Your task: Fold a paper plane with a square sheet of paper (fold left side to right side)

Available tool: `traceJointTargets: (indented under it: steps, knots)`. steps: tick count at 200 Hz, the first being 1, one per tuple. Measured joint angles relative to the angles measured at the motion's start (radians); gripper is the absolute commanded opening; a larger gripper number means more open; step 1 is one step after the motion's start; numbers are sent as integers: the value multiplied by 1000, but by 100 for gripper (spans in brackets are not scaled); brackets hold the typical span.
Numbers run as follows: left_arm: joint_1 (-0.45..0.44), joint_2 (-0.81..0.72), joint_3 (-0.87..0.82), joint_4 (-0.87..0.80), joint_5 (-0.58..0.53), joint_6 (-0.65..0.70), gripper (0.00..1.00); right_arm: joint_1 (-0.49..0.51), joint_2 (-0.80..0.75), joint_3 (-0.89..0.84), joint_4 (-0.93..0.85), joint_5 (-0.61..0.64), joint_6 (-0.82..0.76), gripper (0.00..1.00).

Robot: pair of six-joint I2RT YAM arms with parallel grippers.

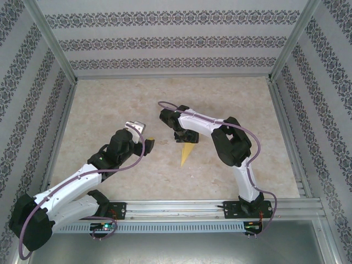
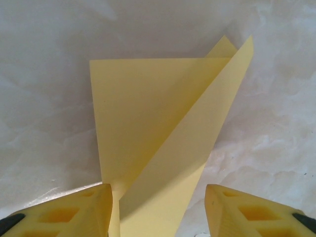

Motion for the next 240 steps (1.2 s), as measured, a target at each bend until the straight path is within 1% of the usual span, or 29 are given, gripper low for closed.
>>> traceJointTargets:
  steps: [42,93,108,137,165,186,199,216,240]
  knots:
    - [0,1,0,-11,0,1,84,0,5,0,8,-14,12,33]
    - [0,0,3,-41,0,3,84,0,-13,-23,20,-21,19,6]
    - [0,-8,8,-53,0,3,85,5,-46,-50,23,-21,23,1]
    - [4,-34,21,-64,0,3,87,18,-158,-91,26,-21,20,0]
    - [20,-45,53,-84,5,-18,89,29,-302,-124,47,-16,-10,0]
    - [53,-45,82,-98,34,-60,91,31,-416,-176,99,-10,-54,0]
    - [86,-45,94,-105,68,-99,92,30,-493,-237,163,-23,-100,0]
    - [142,-45,98,-108,136,-161,92,11,-593,-333,268,-90,-168,0]
    - [231,-44,98,-109,249,-255,92,-66,-709,-501,477,-292,-234,0]
